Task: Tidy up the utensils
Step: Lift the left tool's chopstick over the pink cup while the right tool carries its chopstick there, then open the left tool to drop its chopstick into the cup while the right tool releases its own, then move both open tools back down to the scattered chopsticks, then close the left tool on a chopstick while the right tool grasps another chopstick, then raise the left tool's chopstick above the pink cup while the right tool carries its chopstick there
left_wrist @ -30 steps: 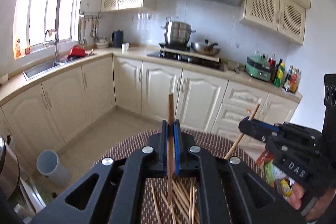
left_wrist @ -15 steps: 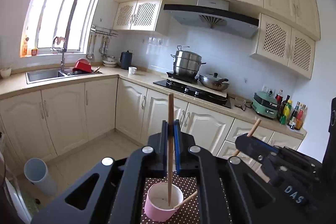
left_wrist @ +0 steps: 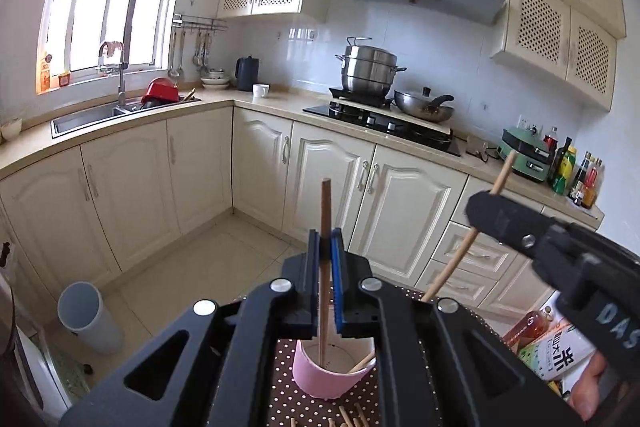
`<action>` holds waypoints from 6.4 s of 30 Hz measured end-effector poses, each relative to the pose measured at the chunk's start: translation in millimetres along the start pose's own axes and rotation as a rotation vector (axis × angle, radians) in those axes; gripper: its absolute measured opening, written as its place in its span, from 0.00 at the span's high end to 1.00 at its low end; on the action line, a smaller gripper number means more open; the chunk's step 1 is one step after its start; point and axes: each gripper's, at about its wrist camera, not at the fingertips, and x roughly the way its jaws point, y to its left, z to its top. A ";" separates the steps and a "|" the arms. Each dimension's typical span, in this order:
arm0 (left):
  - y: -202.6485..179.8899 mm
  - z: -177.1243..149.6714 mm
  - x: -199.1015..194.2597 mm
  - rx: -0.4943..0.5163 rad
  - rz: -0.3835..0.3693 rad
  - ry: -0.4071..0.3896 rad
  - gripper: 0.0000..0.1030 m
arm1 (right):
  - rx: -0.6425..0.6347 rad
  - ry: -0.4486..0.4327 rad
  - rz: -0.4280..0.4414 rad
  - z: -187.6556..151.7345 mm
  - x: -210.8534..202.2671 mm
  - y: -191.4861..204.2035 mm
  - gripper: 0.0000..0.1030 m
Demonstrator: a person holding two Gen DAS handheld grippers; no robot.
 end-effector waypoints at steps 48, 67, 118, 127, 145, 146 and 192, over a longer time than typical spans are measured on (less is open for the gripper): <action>16.4 -32.7 -85.3 0.051 0.058 0.018 0.42 | 0.066 0.090 -0.055 -45.6 -33.2 -7.7 0.73; 33.3 -140.7 -56.6 0.051 0.089 0.285 0.42 | 0.209 0.370 -0.006 -174.5 -16.3 -35.7 0.74; 16.8 -187.7 62.1 0.086 0.125 0.566 0.94 | 0.345 0.432 0.127 -195.4 14.9 -61.5 0.93; 8.6 -170.6 30.7 0.080 0.119 0.494 0.94 | 0.248 0.486 0.002 -195.3 22.4 -53.6 0.93; 28.4 -178.9 21.3 0.064 0.092 0.503 0.94 | 0.048 0.632 -0.103 -201.5 67.1 -26.5 0.93; 28.1 -179.0 21.6 0.064 0.090 0.502 0.94 | 0.039 0.629 -0.106 -201.4 70.0 -26.1 0.93; -2.1 -8.9 -108.6 -0.028 -0.050 -0.018 0.94 | 0.005 0.004 0.019 -34.4 -49.8 8.6 0.94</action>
